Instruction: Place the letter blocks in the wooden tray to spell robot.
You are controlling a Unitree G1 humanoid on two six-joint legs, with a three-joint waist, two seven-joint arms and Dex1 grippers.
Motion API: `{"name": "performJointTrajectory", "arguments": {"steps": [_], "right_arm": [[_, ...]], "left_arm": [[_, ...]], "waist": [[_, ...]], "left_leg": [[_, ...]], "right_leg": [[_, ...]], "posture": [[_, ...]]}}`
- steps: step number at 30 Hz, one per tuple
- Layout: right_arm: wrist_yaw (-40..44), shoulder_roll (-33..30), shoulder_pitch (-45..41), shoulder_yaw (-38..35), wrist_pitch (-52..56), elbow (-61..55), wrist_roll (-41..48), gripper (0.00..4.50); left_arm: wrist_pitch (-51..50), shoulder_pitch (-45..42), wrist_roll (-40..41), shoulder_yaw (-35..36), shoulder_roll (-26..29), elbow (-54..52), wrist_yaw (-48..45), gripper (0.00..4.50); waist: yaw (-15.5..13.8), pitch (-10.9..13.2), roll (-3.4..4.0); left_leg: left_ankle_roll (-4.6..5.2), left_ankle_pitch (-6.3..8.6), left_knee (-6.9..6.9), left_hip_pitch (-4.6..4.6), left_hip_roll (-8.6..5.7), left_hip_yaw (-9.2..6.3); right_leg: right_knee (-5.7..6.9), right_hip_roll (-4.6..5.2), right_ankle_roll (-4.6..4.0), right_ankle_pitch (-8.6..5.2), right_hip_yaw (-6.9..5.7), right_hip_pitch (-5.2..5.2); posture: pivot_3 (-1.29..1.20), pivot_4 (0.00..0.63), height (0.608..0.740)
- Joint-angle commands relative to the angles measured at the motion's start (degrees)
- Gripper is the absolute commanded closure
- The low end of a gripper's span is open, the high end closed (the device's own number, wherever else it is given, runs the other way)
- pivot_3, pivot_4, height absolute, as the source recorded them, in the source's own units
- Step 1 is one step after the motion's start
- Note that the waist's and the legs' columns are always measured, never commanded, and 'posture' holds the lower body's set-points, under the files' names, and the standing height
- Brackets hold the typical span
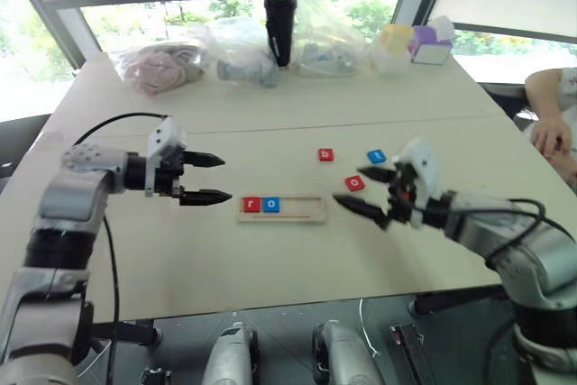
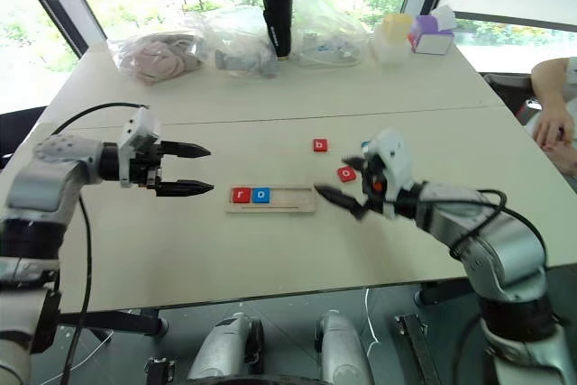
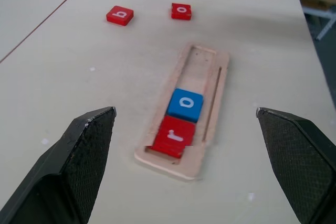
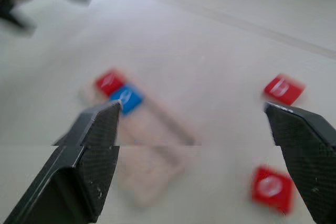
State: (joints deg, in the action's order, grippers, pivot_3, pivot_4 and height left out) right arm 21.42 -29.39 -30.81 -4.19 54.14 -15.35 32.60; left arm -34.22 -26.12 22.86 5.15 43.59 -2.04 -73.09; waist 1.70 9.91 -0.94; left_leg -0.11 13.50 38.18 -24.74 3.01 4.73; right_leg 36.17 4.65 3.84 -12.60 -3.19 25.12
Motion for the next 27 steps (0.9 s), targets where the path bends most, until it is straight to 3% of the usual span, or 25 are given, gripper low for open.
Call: {"name": "performJointTrajectory", "arguments": {"steps": [1, 8, 19, 22, 26, 27], "right_arm": [[-10.3, 7.6, -7.5, 0.6, 1.4, 15.0, -5.9, 0.00], [-15.2, 16.7, -19.3, 0.9, -7.0, 40.0, -13.9, 0.00], [-18.1, 23.7, -24.2, 1.6, -11.5, 55.4, -19.9, 0.00], [-20.0, 25.4, -25.1, 1.0, -13.2, 59.0, -21.5, 0.83], [-21.4, 26.5, -24.6, 2.2, -12.8, 59.2, -24.0, 2.98], [-21.6, 26.6, -24.4, 2.3, -12.8, 59.0, -24.5, 3.34]], "left_arm": [[-6.2, 2.8, 4.3, 5.2, -0.6, -10.7, 8.3, 0.01], [-11.8, 7.7, 8.7, 8.2, -2.1, -21.0, 18.3, 0.01], [-10.9, 12.7, 10.4, 8.8, -1.2, -23.5, 23.8, 0.01], [-9.8, 12.8, 10.0, 7.6, -1.8, -23.3, 25.1, 0.00], [-8.4, 12.7, 9.7, 6.8, -2.2, -22.6, 26.1, 0.00], [-8.1, 12.7, 9.6, 6.6, -2.2, -22.4, 26.3, 0.00]], "waist": [[-0.3, 0.0, -0.02], [-0.8, 0.0, 0.04], [-0.4, 0.0, 0.03], [0.1, 0.0, 0.03], [0.9, 0.0, 0.04], [1.0, 0.0, 0.04]], "left_leg": [[-0.01, -0.01, 0.00, 0.02, 0.02, -0.04], [-0.03, -0.02, -0.12, -0.21, -0.08, 0.04], [-0.06, -0.04, -0.12, -0.07, -0.05, -0.04], [-0.07, -0.04, -0.13, 0.22, -0.03, -0.03], [-0.07, -0.03, -0.15, 0.29, -0.02, -0.07], [-0.07, -0.03, -0.18, 0.32, -0.02, -0.06]], "right_leg": [[0.02, -0.06, -0.02, 0.00, -0.02, -0.01], [-0.05, 0.00, 0.22, 0.07, 0.02, 0.11], [-0.01, -0.06, 0.06, -0.01, -0.05, 0.03], [-0.01, -0.05, 0.03, -0.02, -0.04, -0.21], [-0.02, -0.05, 0.02, -0.03, -0.05, -0.30], [-0.02, -0.05, 0.03, -0.03, -0.04, -0.30]], "posture": [[0.00, 0.150, 0.740], [0.00, 0.150, 0.740], [0.00, 0.150, 0.740], [0.00, 0.150, 0.740], [0.00, 0.150, 0.740], [0.00, 0.150, 0.740]]}}
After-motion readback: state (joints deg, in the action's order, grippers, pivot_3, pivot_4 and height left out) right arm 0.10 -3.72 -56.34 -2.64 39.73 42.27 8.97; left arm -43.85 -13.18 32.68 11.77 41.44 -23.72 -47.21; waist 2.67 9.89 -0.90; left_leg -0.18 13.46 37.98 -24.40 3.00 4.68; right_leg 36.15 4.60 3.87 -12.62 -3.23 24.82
